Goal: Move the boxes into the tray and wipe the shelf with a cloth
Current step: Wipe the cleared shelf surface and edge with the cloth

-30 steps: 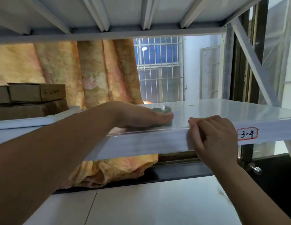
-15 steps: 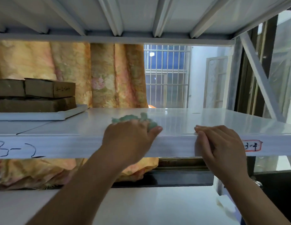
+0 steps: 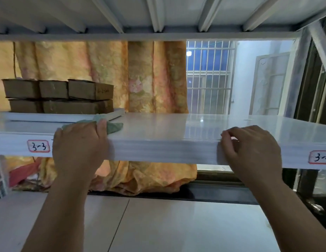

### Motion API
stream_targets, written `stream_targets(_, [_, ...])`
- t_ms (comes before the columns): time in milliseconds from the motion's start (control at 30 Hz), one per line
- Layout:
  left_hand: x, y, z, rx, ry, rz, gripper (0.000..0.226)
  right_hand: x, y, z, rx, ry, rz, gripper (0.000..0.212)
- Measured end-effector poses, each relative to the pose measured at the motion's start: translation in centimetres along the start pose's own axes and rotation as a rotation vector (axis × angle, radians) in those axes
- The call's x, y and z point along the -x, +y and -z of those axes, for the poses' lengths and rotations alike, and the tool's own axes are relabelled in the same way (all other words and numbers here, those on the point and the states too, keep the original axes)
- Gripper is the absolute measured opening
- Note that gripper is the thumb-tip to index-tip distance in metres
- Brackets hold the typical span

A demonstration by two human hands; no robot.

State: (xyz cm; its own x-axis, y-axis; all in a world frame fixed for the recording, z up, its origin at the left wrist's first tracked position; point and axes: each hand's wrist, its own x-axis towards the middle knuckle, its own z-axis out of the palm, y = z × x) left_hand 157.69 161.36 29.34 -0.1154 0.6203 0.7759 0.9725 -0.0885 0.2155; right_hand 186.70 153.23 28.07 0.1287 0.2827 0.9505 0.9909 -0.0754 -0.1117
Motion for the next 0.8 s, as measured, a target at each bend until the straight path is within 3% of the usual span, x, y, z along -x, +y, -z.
stream_targets(167, [0.7,-0.1,-0.1,0.103,0.000,0.017,0.062,-0.6,-4.5,-1.1,-0.059,0.000,0.189,0.035])
stream_targets(300, [1.1,-0.5,0.6,0.277,-0.163,0.104,0.065,-1.4,-7.3,-2.0,-0.093,-0.037,0.270,0.034])
stream_targets(533, [1.5,-1.4,-0.2,0.283,0.148,-0.027,0.044,-0.8,-10.1,-3.4,-0.133,-0.047,0.263,0.038])
stream_targets(800, [2.5,1.9,-0.5,0.165,0.053,-0.195,0.060,-0.1,-10.2,-4.4,-0.177,0.138,0.269,0.037])
